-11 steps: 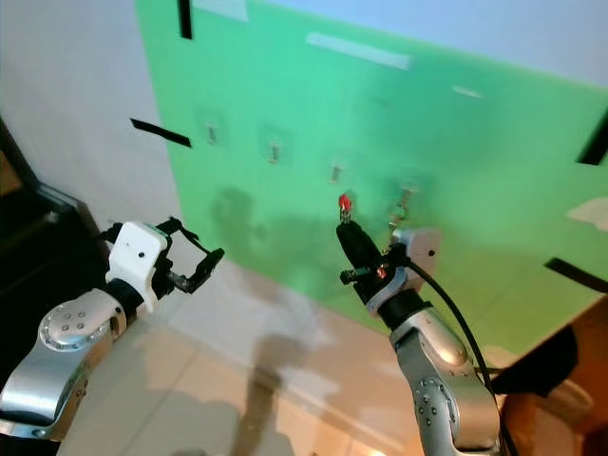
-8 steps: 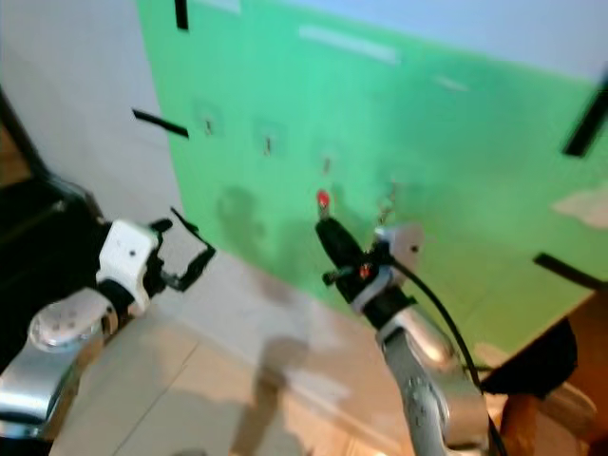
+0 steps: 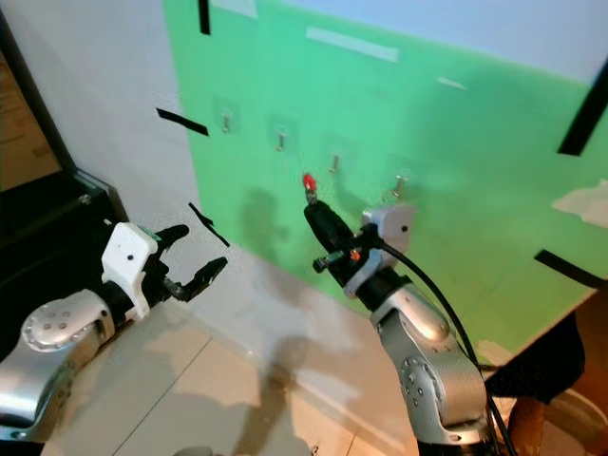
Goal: Hang keys on a hook
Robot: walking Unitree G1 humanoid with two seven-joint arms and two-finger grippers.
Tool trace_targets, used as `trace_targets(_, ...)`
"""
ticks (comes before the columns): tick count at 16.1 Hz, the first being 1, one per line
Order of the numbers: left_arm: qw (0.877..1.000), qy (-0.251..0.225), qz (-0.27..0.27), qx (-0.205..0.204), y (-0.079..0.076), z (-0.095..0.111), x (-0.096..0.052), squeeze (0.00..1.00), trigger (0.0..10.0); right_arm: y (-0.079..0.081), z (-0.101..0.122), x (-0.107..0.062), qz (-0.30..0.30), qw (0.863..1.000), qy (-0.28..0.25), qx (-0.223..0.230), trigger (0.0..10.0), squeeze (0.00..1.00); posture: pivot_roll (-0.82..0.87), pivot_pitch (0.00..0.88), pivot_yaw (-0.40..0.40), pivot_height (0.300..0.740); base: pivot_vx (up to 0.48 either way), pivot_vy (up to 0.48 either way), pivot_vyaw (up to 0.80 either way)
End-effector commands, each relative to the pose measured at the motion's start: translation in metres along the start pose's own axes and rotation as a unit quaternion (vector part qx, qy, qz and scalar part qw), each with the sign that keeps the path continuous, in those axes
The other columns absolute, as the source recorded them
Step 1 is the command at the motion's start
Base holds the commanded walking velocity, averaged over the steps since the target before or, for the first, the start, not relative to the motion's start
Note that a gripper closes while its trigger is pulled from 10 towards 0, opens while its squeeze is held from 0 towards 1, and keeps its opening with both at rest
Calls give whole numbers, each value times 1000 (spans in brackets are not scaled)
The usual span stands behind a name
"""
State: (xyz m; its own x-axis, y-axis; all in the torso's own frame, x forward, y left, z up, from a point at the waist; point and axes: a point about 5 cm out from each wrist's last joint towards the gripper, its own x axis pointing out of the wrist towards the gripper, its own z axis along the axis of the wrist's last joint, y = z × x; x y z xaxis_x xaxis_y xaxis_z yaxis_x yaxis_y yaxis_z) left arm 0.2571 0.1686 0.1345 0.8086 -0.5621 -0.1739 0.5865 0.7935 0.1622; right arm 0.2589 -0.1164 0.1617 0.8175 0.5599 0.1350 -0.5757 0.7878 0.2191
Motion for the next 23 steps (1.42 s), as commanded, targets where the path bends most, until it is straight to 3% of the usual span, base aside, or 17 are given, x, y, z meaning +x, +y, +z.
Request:
trace_targets(1,1000,-10,-15,6,-1,8,1,345,10000,-4,3,10,-11,1000,8,-11,10000,0,79,0,-24,740,0,0,0)
trace_targets(4,1000,-12,-26,4,-1,10,0,345,10000,-2,0,22,0,998,19,60,10000,0,86,0,-22,740,0,0,0)
trace_targets(5,1000,-12,-29,4,-1,10,0,341,10000,-2,0,24,-2,998,19,61,10000,0,86,0,-22,740,0,0,0)
trace_targets(9,999,-11,-34,2,-3,11,-2,349,10000,-13,13,34,-38,988,-29,146,10000,0,89,0,-23,740,0,0,0)
trace_targets(13,999,-9,-38,0,-3,11,-2,345,10000,-20,16,38,-56,985,-38,161,10000,0,85,0,-20,740,0,0,0)
trace_targets(17,999,-6,-43,-1,-3,11,-2,345,10000,-35,5,42,-121,975,-4,184,10000,0,86,0,-19,740,0,0,0)
trace_targets(23,999,-4,-46,-3,-4,10,-2,345,10000,-46,-11,34,-170,962,29,213,10000,0,86,0,-19,740,0,0,0)
